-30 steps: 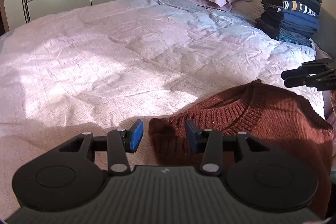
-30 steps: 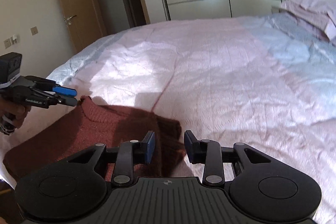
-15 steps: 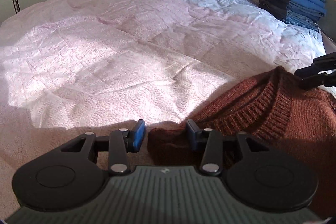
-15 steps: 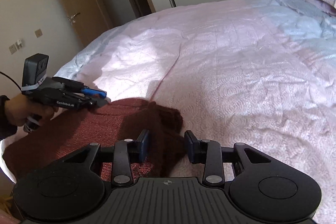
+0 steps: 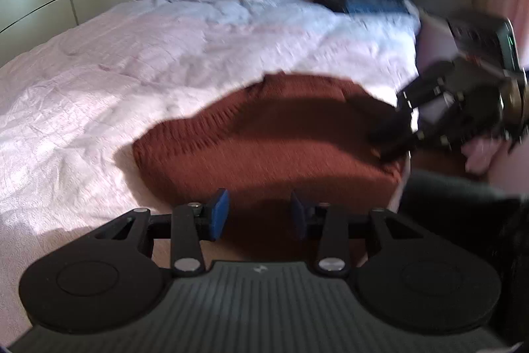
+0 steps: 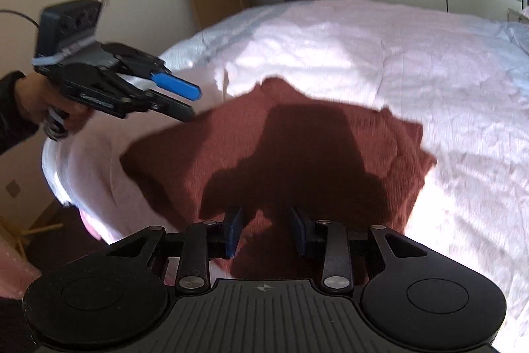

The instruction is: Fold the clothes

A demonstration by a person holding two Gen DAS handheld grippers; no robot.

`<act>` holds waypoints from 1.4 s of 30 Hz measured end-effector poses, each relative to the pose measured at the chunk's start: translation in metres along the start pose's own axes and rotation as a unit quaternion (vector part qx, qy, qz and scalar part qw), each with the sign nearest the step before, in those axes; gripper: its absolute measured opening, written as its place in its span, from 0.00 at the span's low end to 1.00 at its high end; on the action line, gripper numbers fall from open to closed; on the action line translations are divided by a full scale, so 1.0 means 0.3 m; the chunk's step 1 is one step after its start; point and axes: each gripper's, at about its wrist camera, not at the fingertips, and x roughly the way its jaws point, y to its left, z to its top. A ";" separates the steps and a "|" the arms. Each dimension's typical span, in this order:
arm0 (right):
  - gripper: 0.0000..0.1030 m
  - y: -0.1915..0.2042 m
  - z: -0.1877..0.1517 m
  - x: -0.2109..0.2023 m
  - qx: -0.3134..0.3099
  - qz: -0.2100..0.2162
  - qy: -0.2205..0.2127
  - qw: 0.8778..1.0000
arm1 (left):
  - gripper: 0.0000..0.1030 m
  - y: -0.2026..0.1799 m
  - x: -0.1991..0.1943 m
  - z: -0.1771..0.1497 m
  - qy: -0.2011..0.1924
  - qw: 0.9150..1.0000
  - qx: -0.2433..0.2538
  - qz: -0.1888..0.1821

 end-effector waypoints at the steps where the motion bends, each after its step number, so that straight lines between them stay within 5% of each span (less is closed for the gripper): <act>1: 0.34 -0.004 -0.020 -0.002 0.005 -0.001 0.003 1.000 | 0.36 -0.025 0.010 -0.023 0.009 1.000 0.008 0.008; 8: 0.34 0.030 -0.043 -0.047 -0.025 -0.023 0.011 0.999 | 0.35 -0.052 -0.052 -0.041 -0.012 0.999 0.005 0.051; 12: 0.42 0.083 -0.073 -0.106 -0.077 -0.067 -0.010 0.995 | 0.36 -0.163 -0.121 -0.028 -0.043 0.992 0.083 0.079; 15: 0.48 0.081 -0.102 -0.114 -0.078 -0.065 -0.032 0.994 | 0.36 -0.256 -0.113 -0.033 -0.058 0.988 0.132 0.059; 20: 0.48 0.065 -0.110 -0.057 -0.054 -0.052 -0.029 0.997 | 0.37 -0.335 0.041 -0.085 0.009 0.983 0.179 0.045; 24: 0.48 0.041 -0.110 -0.061 -0.030 -0.029 -0.007 0.999 | 0.40 -0.303 0.013 -0.058 0.000 0.989 0.145 0.019; 30: 0.48 -0.043 -0.006 -0.134 -0.004 -0.058 -0.088 0.994 | 0.39 -0.190 -0.034 0.093 -0.050 0.994 0.090 0.020; 34: 0.48 -0.107 0.039 -0.061 0.025 -0.056 -0.093 0.994 | 0.39 -0.121 0.062 0.230 -0.063 0.994 0.082 0.028; 42: 0.48 -0.127 -0.108 -0.010 0.089 -0.025 -0.064 0.994 | 0.38 -0.002 0.406 0.433 -0.039 0.997 0.033 -0.064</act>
